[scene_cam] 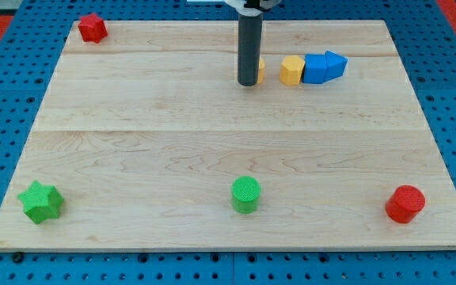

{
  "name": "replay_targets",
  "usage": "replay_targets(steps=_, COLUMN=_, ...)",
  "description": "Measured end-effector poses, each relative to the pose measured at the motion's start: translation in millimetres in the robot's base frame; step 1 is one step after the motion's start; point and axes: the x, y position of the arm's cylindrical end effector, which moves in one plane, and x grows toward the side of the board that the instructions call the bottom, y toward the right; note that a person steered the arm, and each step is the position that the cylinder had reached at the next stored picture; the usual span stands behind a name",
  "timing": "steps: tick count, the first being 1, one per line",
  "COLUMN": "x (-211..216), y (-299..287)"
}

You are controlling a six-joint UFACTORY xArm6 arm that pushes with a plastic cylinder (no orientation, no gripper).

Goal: Push blue blocks and yellow hexagon towards left

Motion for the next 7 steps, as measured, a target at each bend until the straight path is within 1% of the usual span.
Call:
replay_targets(steps=3, x=14, y=15)
replay_targets(steps=6, x=14, y=0)
replay_targets(steps=7, x=-2, y=-7)
